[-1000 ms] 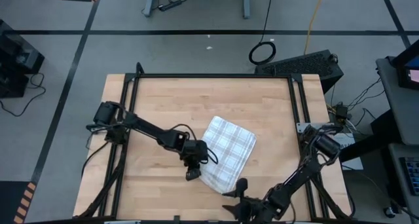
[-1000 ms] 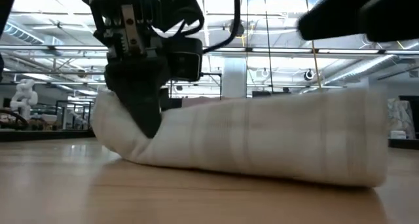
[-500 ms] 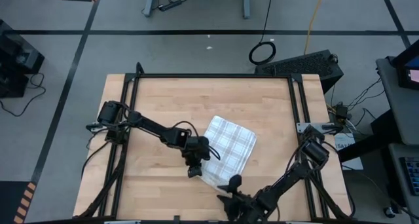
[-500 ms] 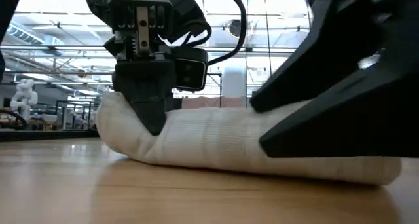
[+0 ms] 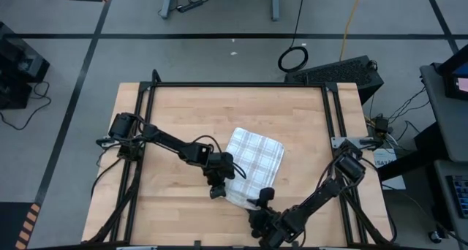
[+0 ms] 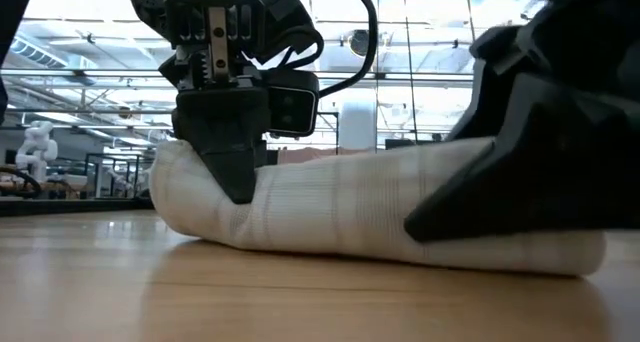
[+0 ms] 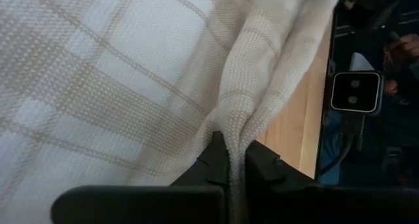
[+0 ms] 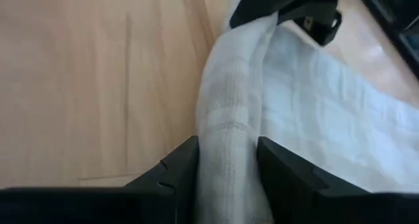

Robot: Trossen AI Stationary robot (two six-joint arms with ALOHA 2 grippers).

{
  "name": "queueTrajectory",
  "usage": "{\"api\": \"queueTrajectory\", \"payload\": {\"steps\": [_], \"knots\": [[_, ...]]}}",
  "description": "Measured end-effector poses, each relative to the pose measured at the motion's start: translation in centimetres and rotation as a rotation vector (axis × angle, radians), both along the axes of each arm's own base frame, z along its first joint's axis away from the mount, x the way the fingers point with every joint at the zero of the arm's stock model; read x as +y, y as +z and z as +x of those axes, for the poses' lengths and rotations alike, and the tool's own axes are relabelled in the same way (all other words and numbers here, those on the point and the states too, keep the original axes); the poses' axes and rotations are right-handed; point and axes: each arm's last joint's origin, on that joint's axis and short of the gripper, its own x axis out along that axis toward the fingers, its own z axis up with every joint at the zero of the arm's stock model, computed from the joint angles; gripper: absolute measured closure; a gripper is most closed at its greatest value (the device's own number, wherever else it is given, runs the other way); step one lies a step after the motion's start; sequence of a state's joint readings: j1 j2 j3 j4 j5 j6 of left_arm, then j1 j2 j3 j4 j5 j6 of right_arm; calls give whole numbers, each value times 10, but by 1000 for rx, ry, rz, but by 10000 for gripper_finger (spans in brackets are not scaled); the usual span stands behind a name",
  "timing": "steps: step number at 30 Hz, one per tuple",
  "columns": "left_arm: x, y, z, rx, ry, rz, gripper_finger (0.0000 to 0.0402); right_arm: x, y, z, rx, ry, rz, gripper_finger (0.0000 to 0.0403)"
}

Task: Roll towel
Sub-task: Roll the towel

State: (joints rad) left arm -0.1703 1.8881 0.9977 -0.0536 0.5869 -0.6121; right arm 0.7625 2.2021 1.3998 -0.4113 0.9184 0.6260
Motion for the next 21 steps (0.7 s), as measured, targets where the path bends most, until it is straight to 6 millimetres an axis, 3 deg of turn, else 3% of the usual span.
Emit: {"api": "queueTrajectory", "payload": {"steps": [4,11,15,21], "knots": [[0,0,0,-12,-11,7,381,7,14,-7,12,66,-24,246],[0,1,2,-38,-7,4,392,33,37,-23,-28,217,-15,171],[1,1,3,-40,-2,8,392,45,31,-27,-28,295,-31,167],[1,2,3,-38,13,4,392,29,19,-15,26,247,-47,180]]}}
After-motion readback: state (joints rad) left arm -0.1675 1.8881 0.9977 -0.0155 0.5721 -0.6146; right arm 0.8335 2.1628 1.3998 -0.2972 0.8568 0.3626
